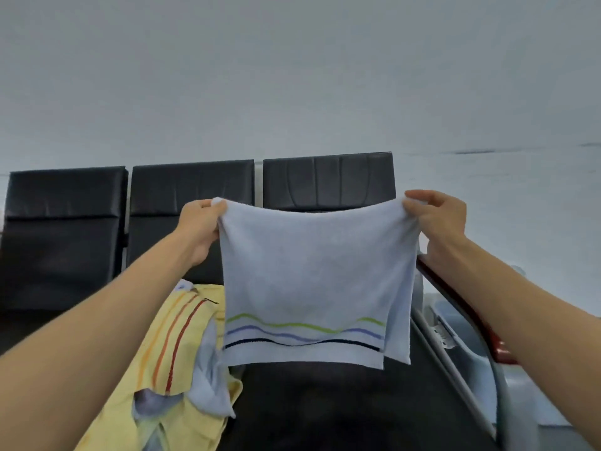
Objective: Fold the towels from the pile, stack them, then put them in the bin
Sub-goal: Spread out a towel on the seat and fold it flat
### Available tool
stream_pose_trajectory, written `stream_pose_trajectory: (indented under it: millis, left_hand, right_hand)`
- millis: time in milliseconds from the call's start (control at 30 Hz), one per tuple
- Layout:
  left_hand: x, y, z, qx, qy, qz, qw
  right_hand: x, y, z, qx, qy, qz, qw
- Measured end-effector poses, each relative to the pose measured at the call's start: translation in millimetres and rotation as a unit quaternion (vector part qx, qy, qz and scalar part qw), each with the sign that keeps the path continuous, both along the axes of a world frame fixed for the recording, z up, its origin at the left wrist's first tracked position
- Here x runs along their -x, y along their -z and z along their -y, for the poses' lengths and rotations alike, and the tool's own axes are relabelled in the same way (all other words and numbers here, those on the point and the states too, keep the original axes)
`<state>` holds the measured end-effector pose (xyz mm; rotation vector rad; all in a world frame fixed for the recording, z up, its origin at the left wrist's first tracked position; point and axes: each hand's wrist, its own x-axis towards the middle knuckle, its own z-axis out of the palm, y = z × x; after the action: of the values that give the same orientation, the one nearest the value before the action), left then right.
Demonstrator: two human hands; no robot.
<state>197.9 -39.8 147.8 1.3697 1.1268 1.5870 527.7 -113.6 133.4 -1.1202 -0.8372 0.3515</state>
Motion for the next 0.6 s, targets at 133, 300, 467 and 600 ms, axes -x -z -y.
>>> stream_pose_trajectory:
  millis: [133, 300, 467, 600]
  left_hand:
    - [5, -11, 5, -0.011, -0.031, -0.021, 0.999]
    - [10, -8, 8, -0.011, -0.006, -0.127, 0.992]
    - [23, 0, 8, 0.001, -0.004, -0.249, 0.968]
    - [21, 8, 6, -0.038, -0.058, -0.338, 0.938]
  right_hand:
    - [-1, -9, 9, -0.003, 0.029, 0.036, 0.999]
    - [-7, -9, 15, 0.032, 0.000, 0.090, 0.995]
    - [-17, -3, 16, 0.122, -0.085, 0.153, 0.977]
    - [-18, 8, 12, 0.184, -0.007, 0.336, 0.924]
